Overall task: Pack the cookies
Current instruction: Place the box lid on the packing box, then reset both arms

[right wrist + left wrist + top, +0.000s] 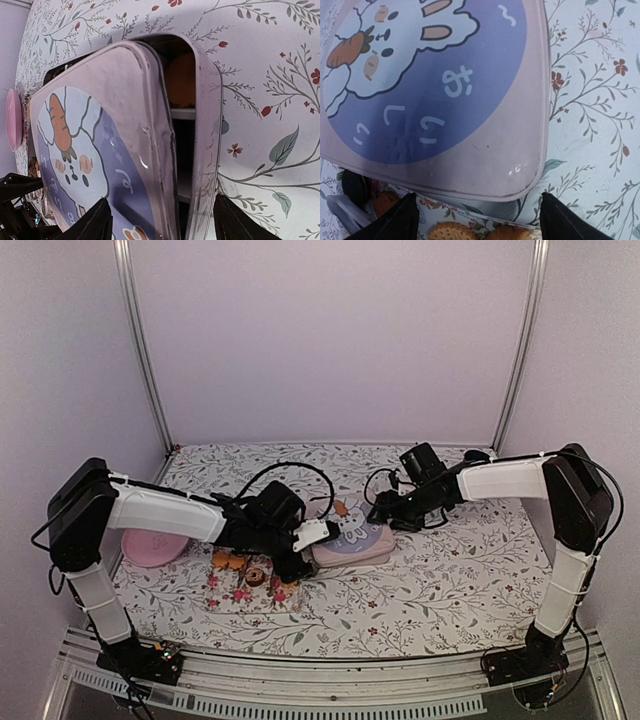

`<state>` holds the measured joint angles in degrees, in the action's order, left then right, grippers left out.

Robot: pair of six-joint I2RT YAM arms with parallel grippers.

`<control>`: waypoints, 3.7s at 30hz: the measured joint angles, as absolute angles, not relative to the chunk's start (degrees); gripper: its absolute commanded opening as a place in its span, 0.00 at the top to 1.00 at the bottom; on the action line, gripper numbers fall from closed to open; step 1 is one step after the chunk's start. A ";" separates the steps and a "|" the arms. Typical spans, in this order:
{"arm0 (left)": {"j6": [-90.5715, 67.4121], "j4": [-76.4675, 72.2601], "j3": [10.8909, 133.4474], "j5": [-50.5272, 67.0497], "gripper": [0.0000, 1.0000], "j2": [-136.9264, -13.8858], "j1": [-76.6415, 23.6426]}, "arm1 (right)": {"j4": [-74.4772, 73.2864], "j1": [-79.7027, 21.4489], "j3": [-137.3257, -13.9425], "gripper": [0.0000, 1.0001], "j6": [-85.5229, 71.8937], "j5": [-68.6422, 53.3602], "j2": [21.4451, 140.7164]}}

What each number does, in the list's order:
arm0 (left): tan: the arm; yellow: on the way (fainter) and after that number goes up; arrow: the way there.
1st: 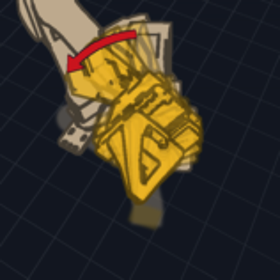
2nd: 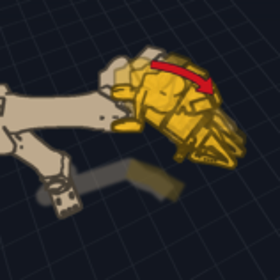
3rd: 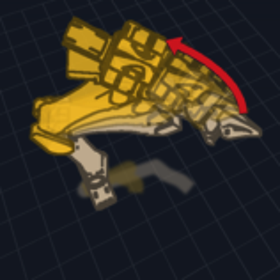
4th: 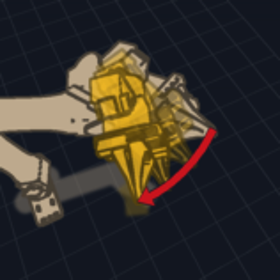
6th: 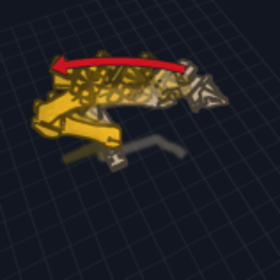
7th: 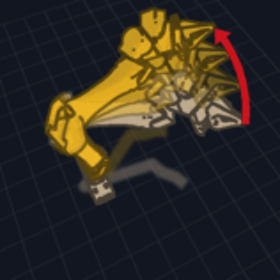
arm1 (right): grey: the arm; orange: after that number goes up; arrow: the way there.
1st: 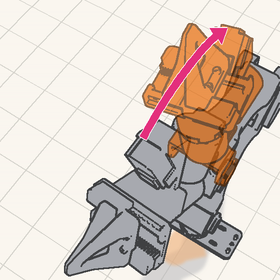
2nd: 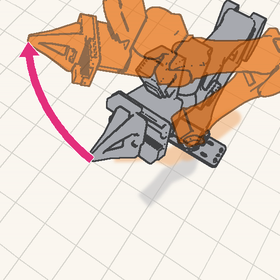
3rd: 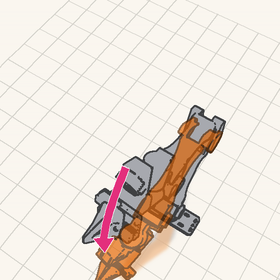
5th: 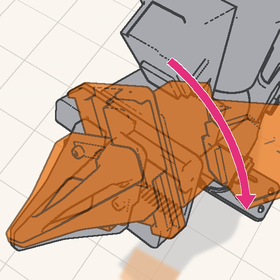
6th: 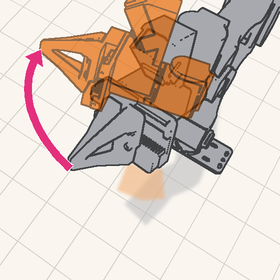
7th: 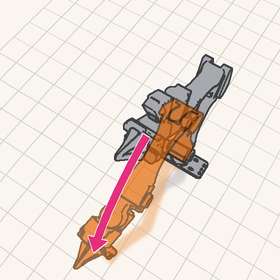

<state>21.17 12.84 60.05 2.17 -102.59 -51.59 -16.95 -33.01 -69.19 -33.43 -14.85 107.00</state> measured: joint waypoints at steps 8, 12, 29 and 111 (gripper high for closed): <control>19.57 9.69 60.34 -1.21 0.14 -101.78 -53.76 | -16.47 -33.12 -68.18 0.30 -33.95 -14.87 107.00; 19.94 8.05 61.06 -3.09 0.14 -102.00 -56.03 | -16.43 -33.32 -68.16 0.31 -34.48 -14.85 107.00; 27.90 3.29 61.14 -11.14 0.15 -104.73 -57.39 | -16.43 -33.36 -68.16 0.31 -34.74 -14.83 107.00; 4.05 -33.54 17.41 16.36 0.01 -72.14 12.32 | 8.32 -17.45 -25.21 0.01 -17.69 33.67 64.99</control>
<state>4.05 -33.54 17.41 16.36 -72.14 12.32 8.32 -17.45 -25.21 -17.69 33.67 64.99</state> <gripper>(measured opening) 0.994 0.989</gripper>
